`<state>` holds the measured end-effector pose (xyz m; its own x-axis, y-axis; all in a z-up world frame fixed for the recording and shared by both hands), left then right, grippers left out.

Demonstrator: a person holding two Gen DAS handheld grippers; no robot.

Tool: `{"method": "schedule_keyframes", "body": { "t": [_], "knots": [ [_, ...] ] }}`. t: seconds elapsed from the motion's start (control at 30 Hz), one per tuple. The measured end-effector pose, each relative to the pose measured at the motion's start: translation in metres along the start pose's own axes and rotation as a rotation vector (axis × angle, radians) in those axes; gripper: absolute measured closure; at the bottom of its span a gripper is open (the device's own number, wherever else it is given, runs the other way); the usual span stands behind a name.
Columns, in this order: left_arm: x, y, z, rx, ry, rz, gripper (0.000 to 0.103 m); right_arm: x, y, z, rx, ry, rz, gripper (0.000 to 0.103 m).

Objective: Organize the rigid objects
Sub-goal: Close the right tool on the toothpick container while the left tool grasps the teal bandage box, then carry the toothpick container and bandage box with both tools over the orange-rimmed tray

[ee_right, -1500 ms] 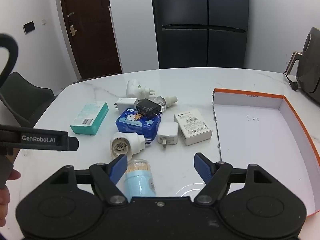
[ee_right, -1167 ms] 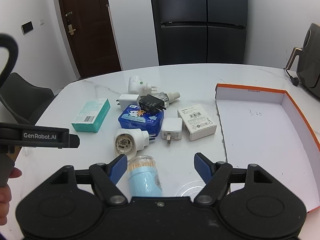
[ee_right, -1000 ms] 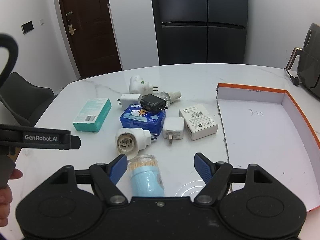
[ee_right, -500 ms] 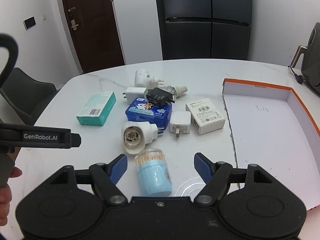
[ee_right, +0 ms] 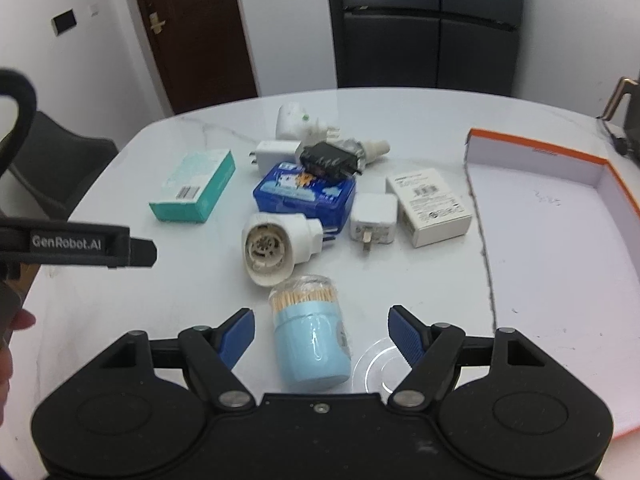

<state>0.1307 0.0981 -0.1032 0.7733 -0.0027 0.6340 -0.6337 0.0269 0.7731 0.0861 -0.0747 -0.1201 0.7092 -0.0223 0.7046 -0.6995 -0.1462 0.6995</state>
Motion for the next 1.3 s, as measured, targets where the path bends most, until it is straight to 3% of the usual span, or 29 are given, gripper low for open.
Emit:
{"method": "schedule_keyframes", "body": {
  "t": [0.2, 0.23, 0.27, 0.3, 0.5, 0.63, 0.83, 0.93, 1.13, 1.3],
  "knots": [
    [0.016, -0.020, -0.005, 0.010, 0.002, 0.008, 0.000, -0.007, -0.036, 0.002, 0.004, 0.052, -0.073, 0.018],
    [0.021, -0.025, -0.006, 0.019, -0.001, 0.014, 0.000, -0.010, -0.042, 0.003, 0.010, 0.056, -0.089, 0.022],
    [0.026, -0.030, -0.008, 0.030, -0.005, 0.018, 0.000, -0.011, -0.047, 0.003, 0.022, 0.054, -0.095, 0.041],
    [0.031, -0.036, -0.010, 0.039, -0.007, 0.020, 0.000, -0.011, -0.051, 0.004, 0.025, 0.051, -0.092, 0.046],
    [0.060, -0.082, -0.020, 0.100, -0.016, 0.010, 0.000, -0.010, -0.047, 0.007, 0.023, 0.036, -0.072, 0.047],
    [0.075, -0.105, -0.018, 0.092, -0.015, 0.031, 0.000, -0.006, -0.039, 0.010, 0.027, 0.036, -0.055, 0.047],
    [0.082, -0.127, -0.007, 0.088, -0.046, 0.000, 0.001, 0.001, -0.032, 0.015, 0.031, 0.041, -0.035, 0.047],
    [0.078, -0.130, -0.009, 0.064, -0.027, -0.020, 0.031, 0.005, -0.028, 0.020, 0.029, 0.034, -0.025, 0.047],
    [0.072, -0.108, -0.013, 0.049, 0.007, 0.011, 0.031, 0.017, -0.021, 0.027, 0.012, 0.031, 0.012, 0.047],
    [0.051, -0.061, 0.004, 0.026, -0.018, 0.039, 0.031, 0.024, -0.018, 0.034, -0.002, 0.035, 0.035, 0.047]
  ]
}}
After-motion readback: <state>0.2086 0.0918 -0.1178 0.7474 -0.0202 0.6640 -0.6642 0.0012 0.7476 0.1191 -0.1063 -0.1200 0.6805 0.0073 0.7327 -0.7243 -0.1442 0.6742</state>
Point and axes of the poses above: each gripper's, at about its wrist camera, not at the fingertips, and y roughly against the way its jaws point, z to its right, x to its top, the point moved 8 cm from there along -y, roughly the way its jaws point, and after that the axes turned 5 degrees about z, right-handed, at the moved point
